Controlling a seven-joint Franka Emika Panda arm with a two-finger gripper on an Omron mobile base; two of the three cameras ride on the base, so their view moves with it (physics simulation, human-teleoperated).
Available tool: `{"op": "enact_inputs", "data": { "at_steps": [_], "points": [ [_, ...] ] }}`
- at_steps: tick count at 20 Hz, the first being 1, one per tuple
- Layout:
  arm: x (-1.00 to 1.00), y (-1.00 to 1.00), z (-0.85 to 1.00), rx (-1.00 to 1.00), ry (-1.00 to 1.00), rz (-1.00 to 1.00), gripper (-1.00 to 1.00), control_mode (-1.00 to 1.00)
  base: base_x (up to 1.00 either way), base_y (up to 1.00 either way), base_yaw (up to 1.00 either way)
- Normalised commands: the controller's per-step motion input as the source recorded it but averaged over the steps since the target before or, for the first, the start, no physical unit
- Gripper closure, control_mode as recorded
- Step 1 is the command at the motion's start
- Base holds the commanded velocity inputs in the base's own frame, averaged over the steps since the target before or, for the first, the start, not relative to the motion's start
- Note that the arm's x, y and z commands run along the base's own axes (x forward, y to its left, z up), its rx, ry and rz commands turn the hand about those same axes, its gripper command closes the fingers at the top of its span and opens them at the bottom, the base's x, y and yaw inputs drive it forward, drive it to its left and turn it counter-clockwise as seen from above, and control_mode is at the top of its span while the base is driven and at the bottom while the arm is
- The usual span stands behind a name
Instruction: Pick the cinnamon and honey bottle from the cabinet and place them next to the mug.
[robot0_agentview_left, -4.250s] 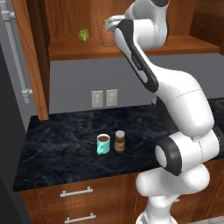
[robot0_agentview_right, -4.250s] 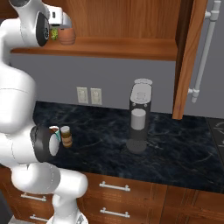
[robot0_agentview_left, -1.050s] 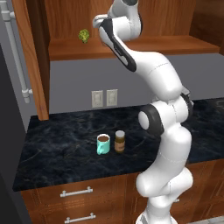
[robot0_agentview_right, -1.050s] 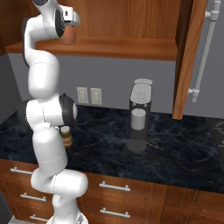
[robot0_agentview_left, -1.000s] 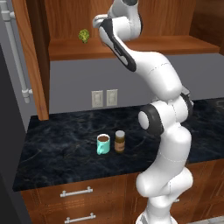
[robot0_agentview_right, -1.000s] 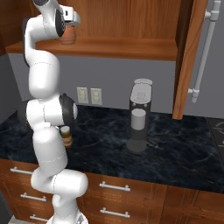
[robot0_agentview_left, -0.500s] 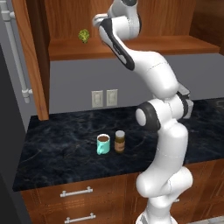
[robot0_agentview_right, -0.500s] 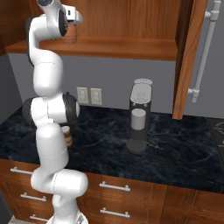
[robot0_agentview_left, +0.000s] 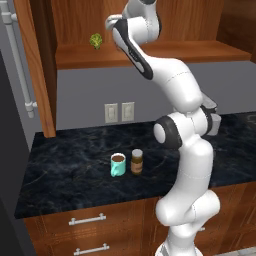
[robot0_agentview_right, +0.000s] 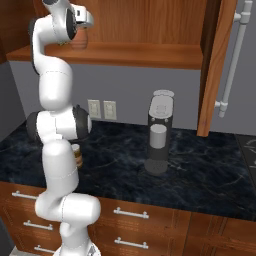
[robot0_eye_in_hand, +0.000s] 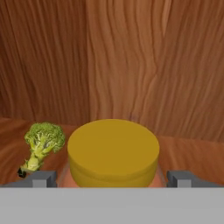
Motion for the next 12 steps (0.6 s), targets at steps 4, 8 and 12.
{"op": "enact_inputs", "data": {
  "at_steps": [4, 8, 12],
  "points": [
    [0.00, 0.00, 0.00, 0.00, 0.00, 0.00, 1.00, -1.00, 0.00, 0.00, 0.00],
    [-0.08, 0.00, 0.00, 0.00, 0.00, 0.00, 1.00, -1.00, 0.00, 0.00, 0.00],
    [-0.33, 0.00, 0.00, 0.00, 0.00, 0.00, 1.00, -1.00, 0.00, 0.00, 0.00]
  ]
}}
